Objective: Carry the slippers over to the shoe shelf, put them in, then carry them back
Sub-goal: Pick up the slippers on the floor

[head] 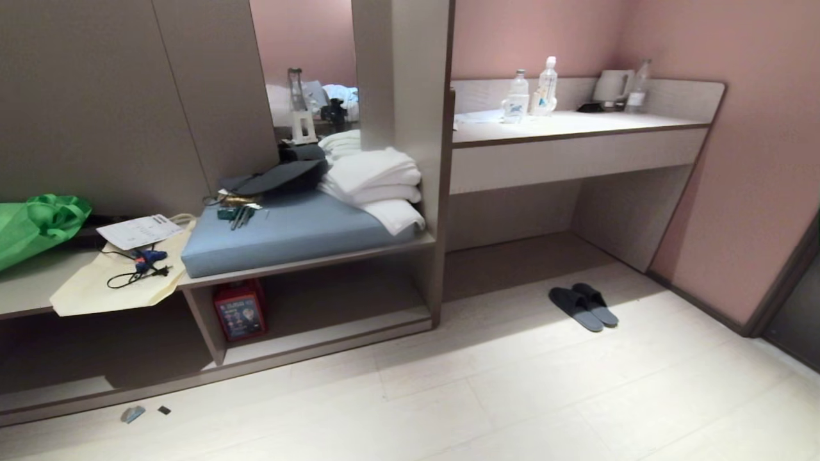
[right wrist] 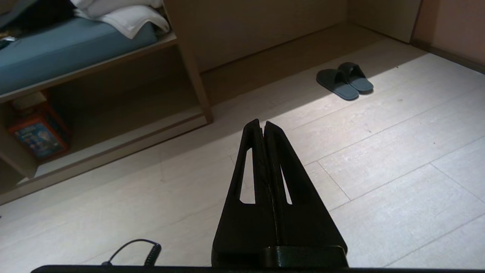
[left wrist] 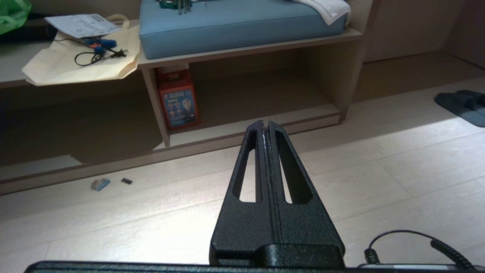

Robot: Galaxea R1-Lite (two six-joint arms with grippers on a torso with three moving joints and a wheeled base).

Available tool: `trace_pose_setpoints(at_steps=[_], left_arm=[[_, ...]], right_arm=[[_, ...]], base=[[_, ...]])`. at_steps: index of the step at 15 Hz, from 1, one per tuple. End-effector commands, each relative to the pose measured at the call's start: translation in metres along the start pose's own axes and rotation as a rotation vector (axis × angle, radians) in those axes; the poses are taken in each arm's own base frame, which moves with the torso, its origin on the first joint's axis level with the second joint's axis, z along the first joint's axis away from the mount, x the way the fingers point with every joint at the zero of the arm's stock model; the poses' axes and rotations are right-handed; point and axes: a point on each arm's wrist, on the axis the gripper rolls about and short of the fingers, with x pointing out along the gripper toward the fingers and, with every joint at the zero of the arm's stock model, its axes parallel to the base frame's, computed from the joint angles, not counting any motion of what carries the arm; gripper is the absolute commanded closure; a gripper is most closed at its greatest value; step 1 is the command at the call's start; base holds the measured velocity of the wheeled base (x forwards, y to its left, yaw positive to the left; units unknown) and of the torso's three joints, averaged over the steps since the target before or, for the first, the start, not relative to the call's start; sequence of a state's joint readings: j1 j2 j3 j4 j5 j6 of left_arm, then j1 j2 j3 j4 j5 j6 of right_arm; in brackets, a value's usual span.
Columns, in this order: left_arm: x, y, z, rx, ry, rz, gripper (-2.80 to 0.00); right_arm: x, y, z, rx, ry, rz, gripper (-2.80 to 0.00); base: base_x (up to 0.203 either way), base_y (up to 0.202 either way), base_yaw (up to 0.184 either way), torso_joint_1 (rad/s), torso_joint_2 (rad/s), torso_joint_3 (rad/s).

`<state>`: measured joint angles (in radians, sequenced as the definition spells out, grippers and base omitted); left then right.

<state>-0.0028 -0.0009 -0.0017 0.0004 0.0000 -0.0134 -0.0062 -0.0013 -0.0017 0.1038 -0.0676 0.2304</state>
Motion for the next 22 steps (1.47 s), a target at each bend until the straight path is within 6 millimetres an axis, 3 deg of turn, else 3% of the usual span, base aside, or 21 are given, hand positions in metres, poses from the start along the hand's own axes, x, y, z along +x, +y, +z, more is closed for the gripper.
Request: trace_pose_setpoints(at_steps=[1,22], left_arm=[[0.0,0.0,0.0,0.0,-0.001,0.0,0.0],[0.0,0.0,0.0,0.0,-0.001,0.0,0.0]], right_arm=[[0.0,0.0,-0.0001,0.001,0.0,0.0,0.0],[0.0,0.0,-0.0001,0.001,0.0,0.0,0.0]], base=[[0.196,0.0,0.003,0.002,0.0,0.002],[0.195,0.0,0.0,0.002,0.0,0.001]])
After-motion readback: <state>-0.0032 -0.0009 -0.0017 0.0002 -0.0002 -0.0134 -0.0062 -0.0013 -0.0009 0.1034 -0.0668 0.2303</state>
